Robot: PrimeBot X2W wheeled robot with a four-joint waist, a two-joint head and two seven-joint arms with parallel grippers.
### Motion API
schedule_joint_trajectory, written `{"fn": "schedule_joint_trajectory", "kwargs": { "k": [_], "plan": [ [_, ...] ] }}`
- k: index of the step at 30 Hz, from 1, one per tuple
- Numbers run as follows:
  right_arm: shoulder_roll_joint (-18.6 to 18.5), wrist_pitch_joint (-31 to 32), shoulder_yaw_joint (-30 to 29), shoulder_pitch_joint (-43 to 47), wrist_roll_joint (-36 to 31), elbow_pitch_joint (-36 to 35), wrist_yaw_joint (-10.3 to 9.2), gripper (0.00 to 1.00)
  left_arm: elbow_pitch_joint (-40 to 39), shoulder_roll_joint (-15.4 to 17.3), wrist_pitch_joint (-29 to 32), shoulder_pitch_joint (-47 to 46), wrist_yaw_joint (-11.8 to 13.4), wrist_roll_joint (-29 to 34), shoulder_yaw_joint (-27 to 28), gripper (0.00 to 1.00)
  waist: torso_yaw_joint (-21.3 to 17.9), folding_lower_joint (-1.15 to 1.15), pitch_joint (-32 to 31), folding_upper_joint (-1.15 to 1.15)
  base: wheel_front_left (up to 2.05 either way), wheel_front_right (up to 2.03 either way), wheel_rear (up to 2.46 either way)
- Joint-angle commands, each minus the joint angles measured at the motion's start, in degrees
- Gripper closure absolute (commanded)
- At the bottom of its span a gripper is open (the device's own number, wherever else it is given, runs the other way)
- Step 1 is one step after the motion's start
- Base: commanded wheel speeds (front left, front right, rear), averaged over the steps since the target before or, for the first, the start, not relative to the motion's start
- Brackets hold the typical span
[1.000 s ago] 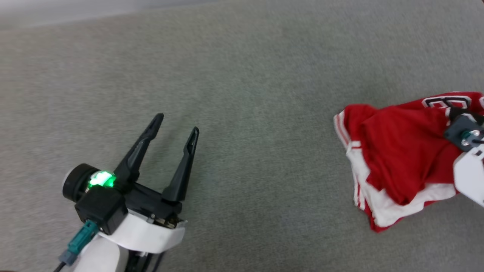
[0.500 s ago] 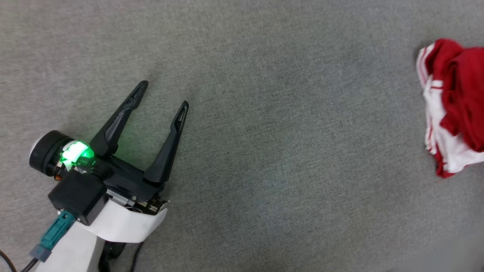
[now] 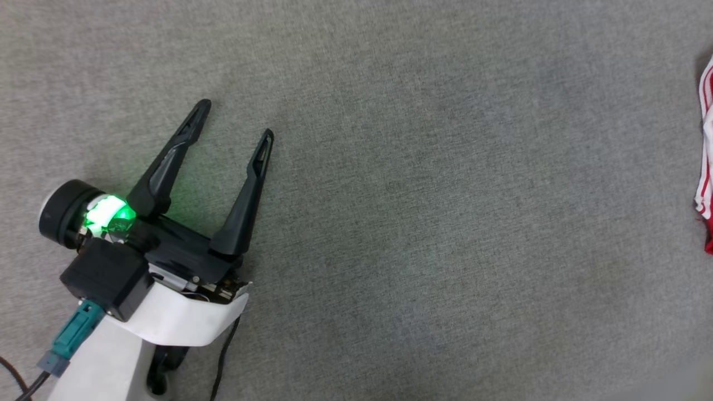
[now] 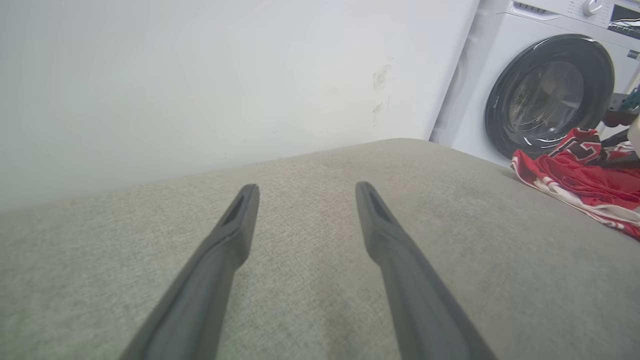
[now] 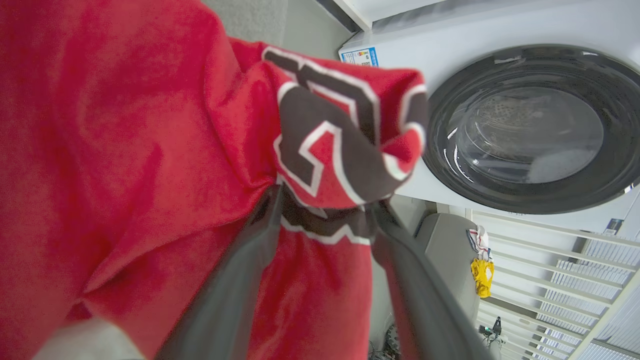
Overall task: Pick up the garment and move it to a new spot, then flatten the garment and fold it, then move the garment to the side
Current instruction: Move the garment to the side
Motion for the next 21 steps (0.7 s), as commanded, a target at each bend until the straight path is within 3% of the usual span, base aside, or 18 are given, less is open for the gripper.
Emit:
{"fn": "schedule_joint_trajectory", "kwargs": {
  "k": [1, 6, 7, 11, 21],
  "plan": [
    [0.76, -0.02, -1.57, 0.39, -0.05, -1.16, -0.1, 0.0, 0.18, -0.71, -0.13, 0.63, 0.06, -0.11, -0.04, 0.0, 0.76, -0.01, -1.79, 0.0, 0.0, 0.0, 0.0],
    [3.34, -0.82, -5.59, 0.89, -0.67, -5.59, -0.09, 0.0, 1.73, -2.8, -0.13, 2.81, 0.06, -0.53, 1.36, 0.0, 2.11, -0.01, -8.12, 0.0, 0.0, 0.0, 0.0],
    [4.72, -2.74, -6.52, 0.84, 0.54, -8.67, -0.09, 0.0, 2.81, -4.48, -0.13, 5.07, 0.06, -1.12, 4.09, 0.0, 3.14, -0.01, -12.38, 0.0, 0.0, 0.0, 0.0],
    [8.25, -4.91, -7.44, 2.66, 2.59, -14.24, -0.1, 0.0, 4.6, -7.44, -0.12, 8.97, 0.06, -2.32, 8.29, 0.0, 5.03, -0.01, -18.25, 0.0, 0.0, 0.0, 0.0],
    [21.63, -8.91, -9.86, 15.19, 9.75, -33.78, -0.09, 0.0, 6.68, -13.31, -0.12, 15.46, 0.1, 0.1, 14.47, 0.0, 11.04, -0.01, -29.29, 0.0, 0.0, 0.0, 0.0]
  ]
}}
